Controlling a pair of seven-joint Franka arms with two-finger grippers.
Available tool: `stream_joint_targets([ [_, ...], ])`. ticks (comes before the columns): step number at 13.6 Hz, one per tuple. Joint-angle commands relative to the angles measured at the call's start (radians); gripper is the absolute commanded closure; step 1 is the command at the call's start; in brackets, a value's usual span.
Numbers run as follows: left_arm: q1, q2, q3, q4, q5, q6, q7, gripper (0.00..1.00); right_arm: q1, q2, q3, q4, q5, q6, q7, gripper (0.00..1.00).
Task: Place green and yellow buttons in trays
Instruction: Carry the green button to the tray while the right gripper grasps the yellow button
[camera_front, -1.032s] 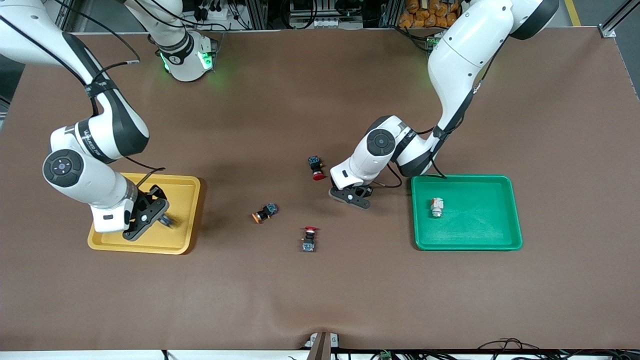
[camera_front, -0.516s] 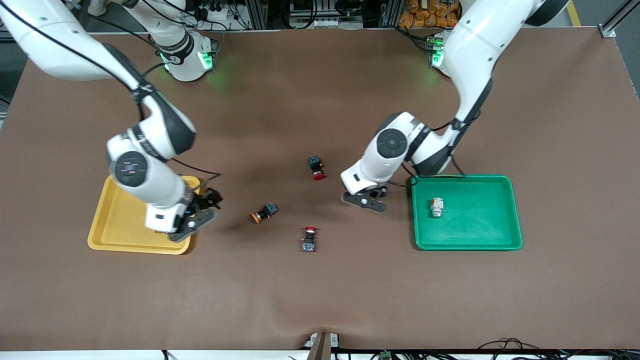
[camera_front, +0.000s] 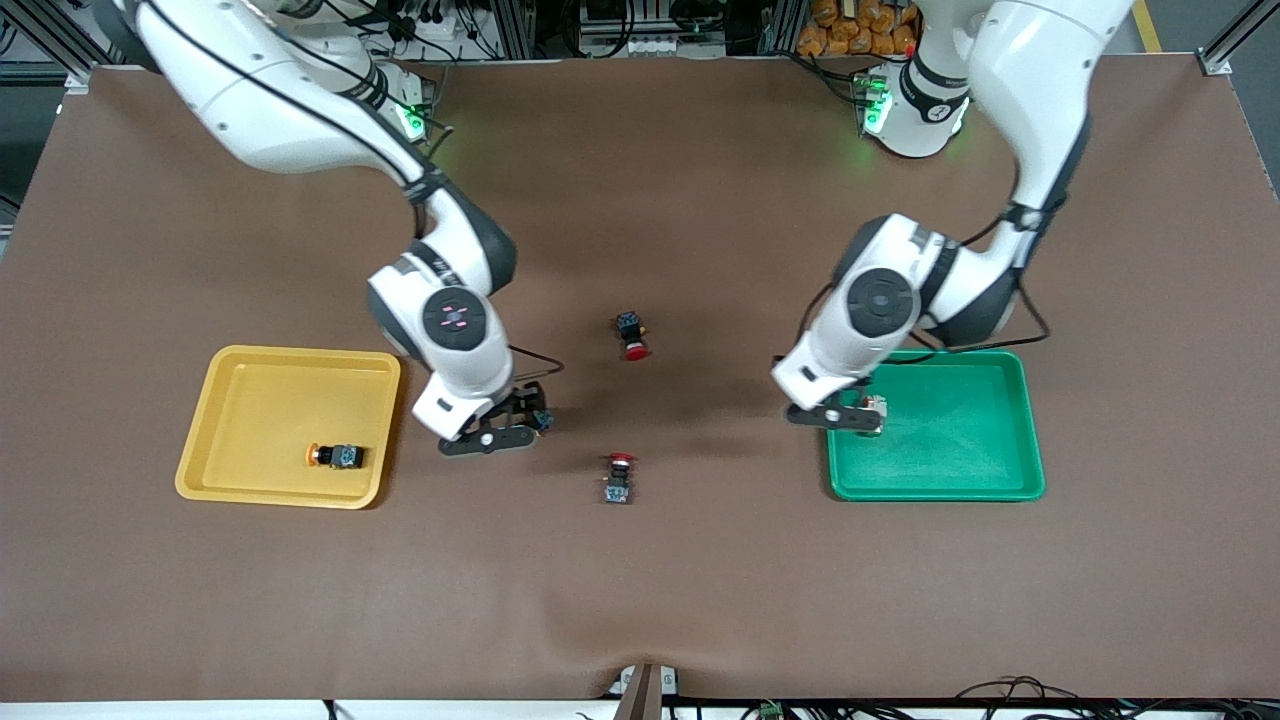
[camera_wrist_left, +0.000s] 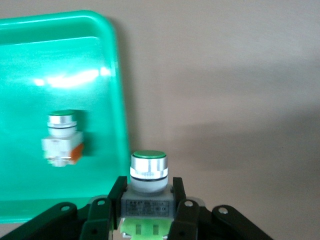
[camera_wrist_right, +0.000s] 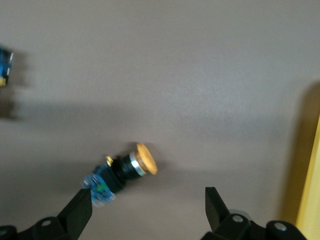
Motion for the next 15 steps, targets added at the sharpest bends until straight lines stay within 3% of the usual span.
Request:
stream_joint_targets([
  [1,0.074,-0.050,-0.011,-0.049,0.008,-0.007,0.031,1.00,0.011,0.050,-0.024,0.063,-0.006,-0.013,0.187,0.00],
  [6,0.206,-0.044,-0.011,-0.066,0.008,-0.007,0.241,0.98,-0.003,0.099,-0.024,0.063,0.030,-0.007,0.588,0.00],
  [8,0.235,-0.027,-0.009,-0.083,0.008,0.002,0.286,0.97,-0.003,0.104,-0.025,0.063,0.053,0.080,0.695,0.00],
  [12,0.358,0.031,-0.009,-0.082,0.017,0.039,0.460,0.95,0.017,0.156,-0.031,0.062,0.044,0.130,0.760,0.00],
  [15,0.381,0.070,-0.005,-0.079,0.020,0.083,0.510,0.95,0.017,0.164,-0.031,0.051,0.047,0.126,0.760,0.00],
])
